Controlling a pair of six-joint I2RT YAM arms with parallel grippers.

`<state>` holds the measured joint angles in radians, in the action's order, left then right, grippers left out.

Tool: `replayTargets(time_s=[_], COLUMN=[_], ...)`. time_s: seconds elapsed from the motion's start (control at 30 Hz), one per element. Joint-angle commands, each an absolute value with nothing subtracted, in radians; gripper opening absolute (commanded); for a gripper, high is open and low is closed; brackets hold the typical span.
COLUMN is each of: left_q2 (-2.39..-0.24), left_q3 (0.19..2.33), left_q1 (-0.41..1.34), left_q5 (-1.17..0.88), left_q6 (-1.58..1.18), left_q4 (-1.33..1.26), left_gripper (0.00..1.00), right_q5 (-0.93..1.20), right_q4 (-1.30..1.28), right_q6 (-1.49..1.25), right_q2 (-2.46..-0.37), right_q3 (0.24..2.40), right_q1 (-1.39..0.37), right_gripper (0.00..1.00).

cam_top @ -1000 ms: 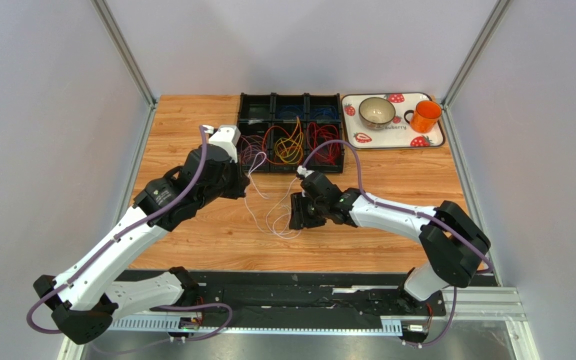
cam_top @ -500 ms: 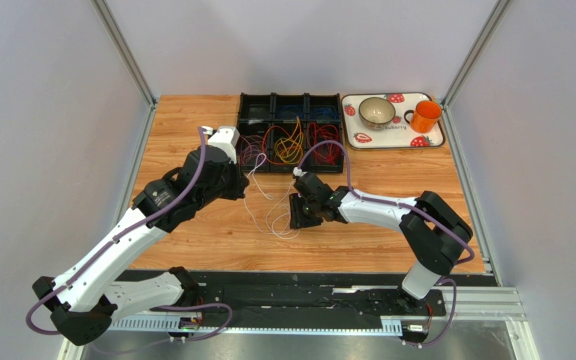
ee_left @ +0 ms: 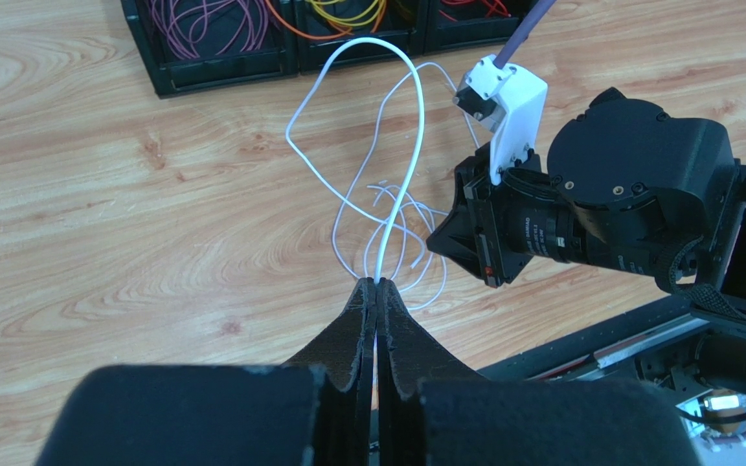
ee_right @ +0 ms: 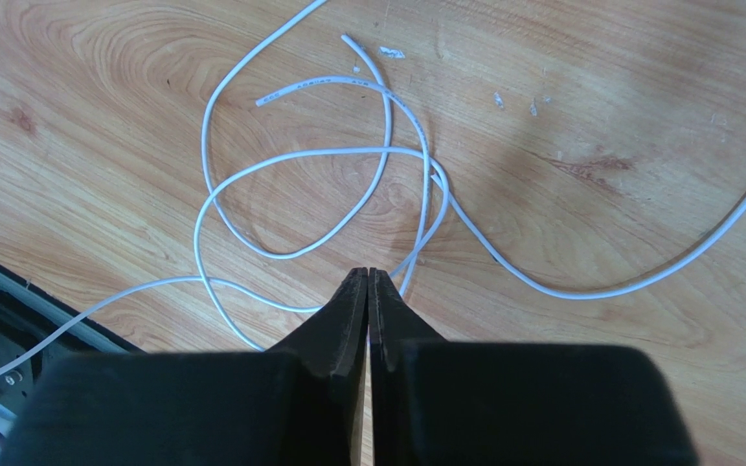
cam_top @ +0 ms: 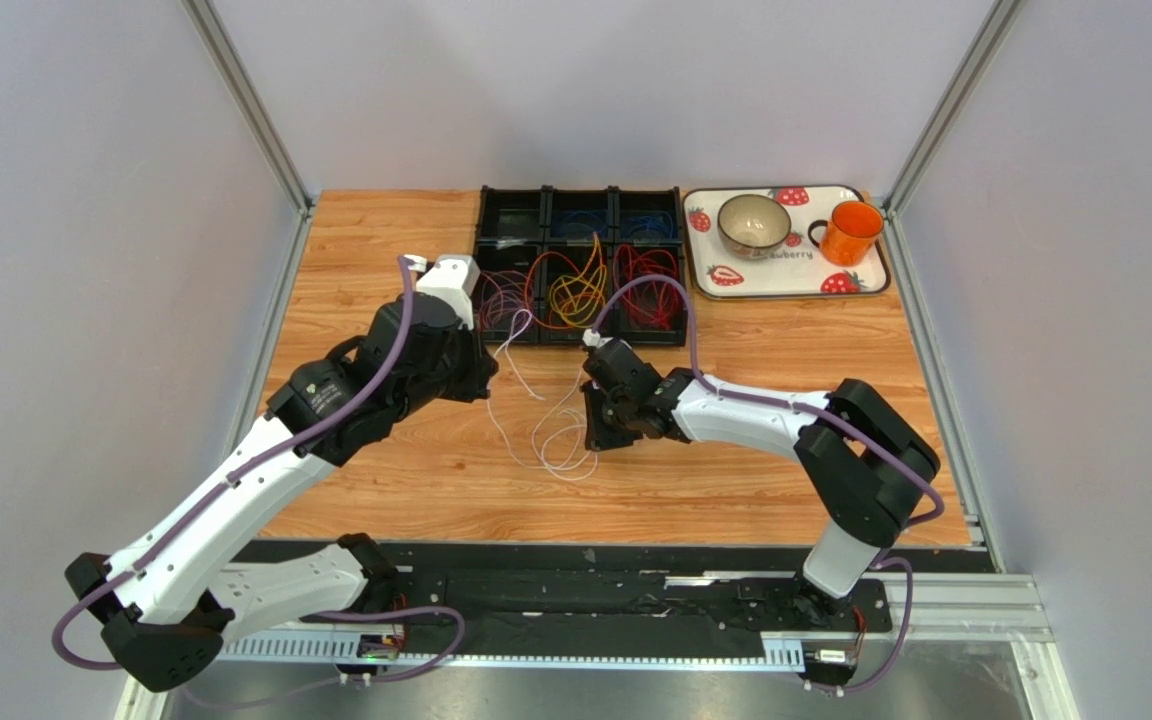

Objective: Untangle the cables
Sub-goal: Untie the cable.

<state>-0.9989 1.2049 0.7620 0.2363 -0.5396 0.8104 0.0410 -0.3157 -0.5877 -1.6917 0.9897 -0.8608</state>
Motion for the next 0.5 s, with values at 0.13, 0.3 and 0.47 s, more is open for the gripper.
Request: replayTargets(time_s=[0.13,0.3,0.47], left_q2=[-0.971,-0.971,-0.971], left_q3=[1.213,1.207,1.201], left_q1=[0.756,0.756,0.756], left_q5=[0.239,0.238,0.233], left_q6=[-0.534,-0.537,-0.538], left_q4=[0.795,0.793,0.790], left_gripper=[0.00,0.00,0.00], right_q5=[0.000,-0.060,-0.077], right_q4=[-0.321,-0.331,-0.336], right_q6=[-0.568,-0.558,-0.546], right_q2=[-1.683,-1.657,-1.680], right_q3=[1.025,1.020,1.029], right_q1=[-0.864,-0.864,-0.864], right_gripper=[0.00,0.17,0.22])
